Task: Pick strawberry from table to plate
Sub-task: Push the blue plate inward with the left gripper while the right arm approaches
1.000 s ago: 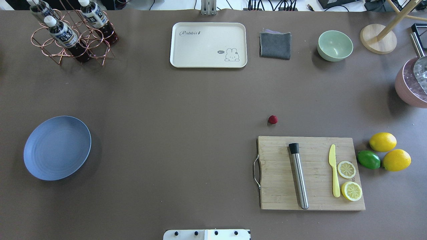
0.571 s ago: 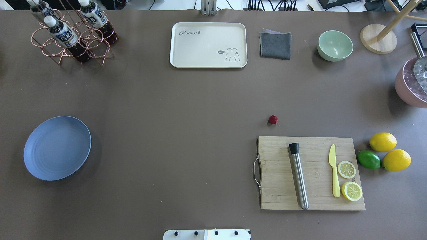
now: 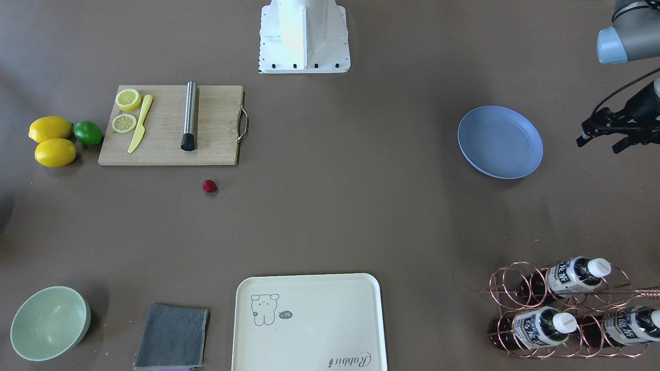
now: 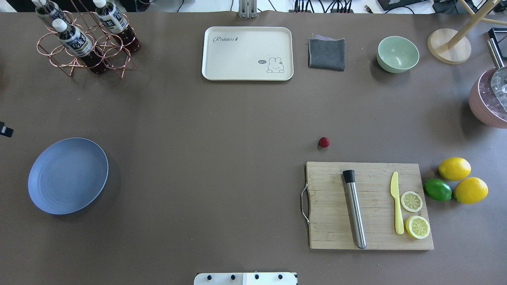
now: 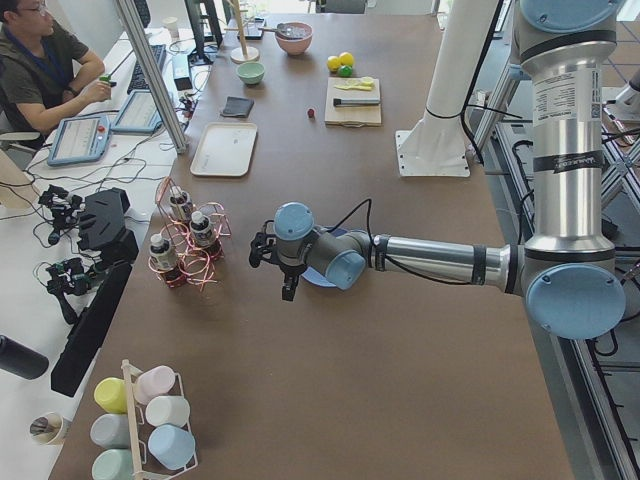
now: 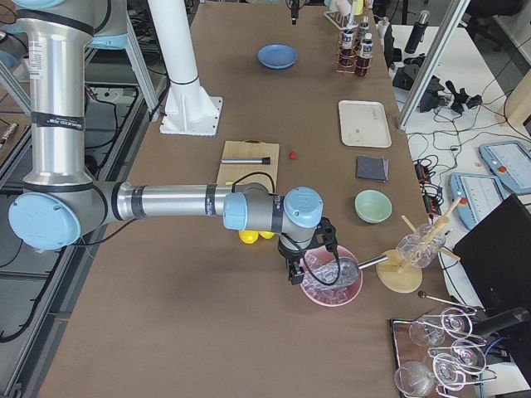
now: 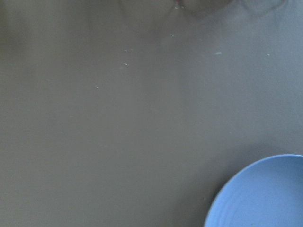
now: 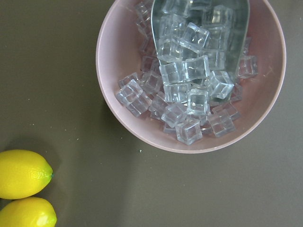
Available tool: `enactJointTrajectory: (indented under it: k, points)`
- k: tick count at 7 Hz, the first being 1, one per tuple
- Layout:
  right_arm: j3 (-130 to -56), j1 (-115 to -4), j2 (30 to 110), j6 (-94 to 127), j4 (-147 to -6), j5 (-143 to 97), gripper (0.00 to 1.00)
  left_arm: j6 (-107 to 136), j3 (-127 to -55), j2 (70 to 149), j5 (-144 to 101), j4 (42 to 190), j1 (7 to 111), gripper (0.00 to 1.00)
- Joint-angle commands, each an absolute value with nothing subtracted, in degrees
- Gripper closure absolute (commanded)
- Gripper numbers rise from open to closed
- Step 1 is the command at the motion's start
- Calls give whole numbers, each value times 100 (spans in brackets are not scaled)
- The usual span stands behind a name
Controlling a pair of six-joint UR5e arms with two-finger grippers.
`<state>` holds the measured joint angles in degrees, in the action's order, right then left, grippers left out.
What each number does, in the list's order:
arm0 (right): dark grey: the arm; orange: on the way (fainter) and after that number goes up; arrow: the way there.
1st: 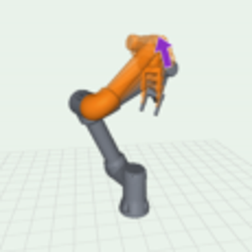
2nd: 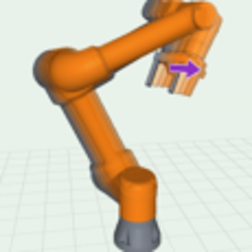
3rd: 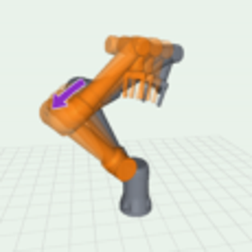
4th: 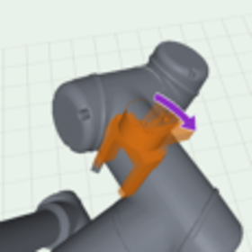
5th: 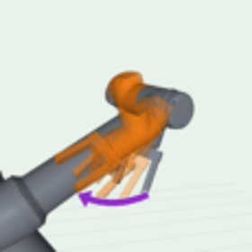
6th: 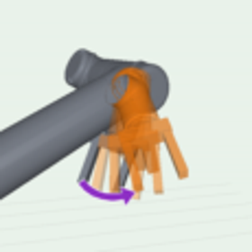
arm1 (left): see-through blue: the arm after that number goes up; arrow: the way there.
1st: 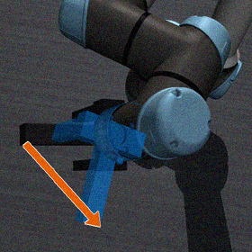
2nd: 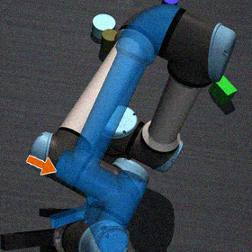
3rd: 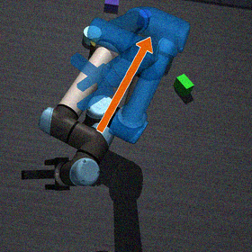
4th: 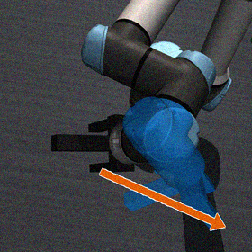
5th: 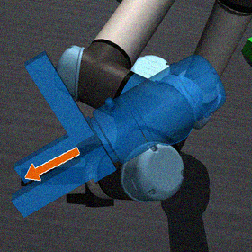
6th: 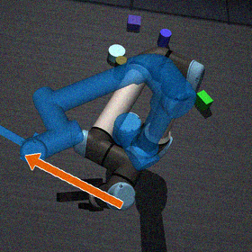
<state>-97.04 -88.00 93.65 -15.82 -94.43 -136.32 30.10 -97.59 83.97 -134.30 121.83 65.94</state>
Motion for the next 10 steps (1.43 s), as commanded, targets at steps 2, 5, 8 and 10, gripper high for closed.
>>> enactJointTrajectory:
  k: [2,5,8,10]
  points:
    - [-9721,-8745,9404,-1582,-9431,-13781,0,3375,-8934,8402,-12867,13591,5652,15]
    - [-9756,-8736,9404,-1644,-9431,-13790,0,3682,-8595,8455,-12902,14150,5520,54]
    - [-9826,-8701,9404,-1626,-9431,-13799,0,3805,-8692,8420,-13113,14150,5520,100]
    - [-9975,-8701,9413,-1574,-9431,-14122,0,4244,-9061,8411,-13262,14071,5528,100]
